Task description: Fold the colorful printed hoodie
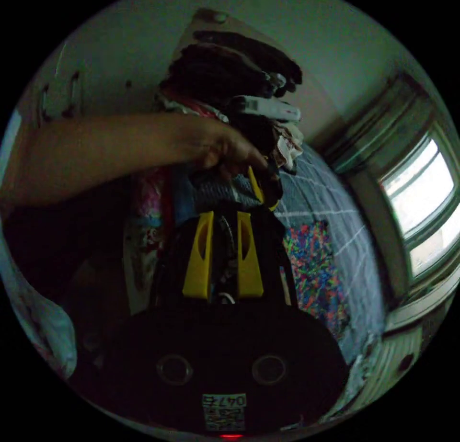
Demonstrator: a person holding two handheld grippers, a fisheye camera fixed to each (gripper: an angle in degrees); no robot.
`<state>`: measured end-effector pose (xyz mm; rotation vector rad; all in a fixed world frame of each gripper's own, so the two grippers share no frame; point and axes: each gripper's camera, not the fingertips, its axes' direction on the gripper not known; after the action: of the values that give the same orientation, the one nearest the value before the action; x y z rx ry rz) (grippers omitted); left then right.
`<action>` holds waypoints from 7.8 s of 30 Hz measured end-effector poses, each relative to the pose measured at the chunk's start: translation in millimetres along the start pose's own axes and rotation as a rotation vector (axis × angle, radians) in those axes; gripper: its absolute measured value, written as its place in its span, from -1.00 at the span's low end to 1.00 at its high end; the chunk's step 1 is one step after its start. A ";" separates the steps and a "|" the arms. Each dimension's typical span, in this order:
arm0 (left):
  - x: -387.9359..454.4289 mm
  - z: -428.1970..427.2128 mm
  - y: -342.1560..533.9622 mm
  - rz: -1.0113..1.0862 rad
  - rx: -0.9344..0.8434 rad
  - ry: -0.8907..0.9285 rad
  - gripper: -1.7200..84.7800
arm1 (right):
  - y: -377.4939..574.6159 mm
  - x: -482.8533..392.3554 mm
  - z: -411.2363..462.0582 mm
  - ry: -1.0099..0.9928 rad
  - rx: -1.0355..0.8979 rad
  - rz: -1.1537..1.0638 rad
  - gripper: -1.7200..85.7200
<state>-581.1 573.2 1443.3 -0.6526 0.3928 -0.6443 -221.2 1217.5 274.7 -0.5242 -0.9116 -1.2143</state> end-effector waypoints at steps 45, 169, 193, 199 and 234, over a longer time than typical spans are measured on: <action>-74.9 58.0 -98.9 -0.067 0.002 0.165 -0.90 | 75.3 30.0 -13.2 -0.090 0.131 0.533 -0.97; 870.9 234.0 -225.1 0.676 -0.490 0.190 -0.57 | 711.9 246.5 -675.3 0.205 -0.089 1.083 -0.82; 827.4 226.7 -123.0 0.596 -0.332 0.196 -0.68 | 742.0 275.5 -713.6 0.166 -0.160 1.138 -0.95; 828.5 242.1 -89.1 0.752 -0.526 0.146 -0.52 | 734.2 273.9 -718.1 0.203 -0.269 1.099 -0.87; 450.7 80.4 65.7 0.131 -0.258 0.190 -0.98 | 692.4 340.7 -689.9 0.160 -0.087 1.201 -0.80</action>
<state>-178.4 350.6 1396.6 -0.8058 0.6975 -0.5360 675.1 700.3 253.1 -0.8501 -0.2658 -0.1849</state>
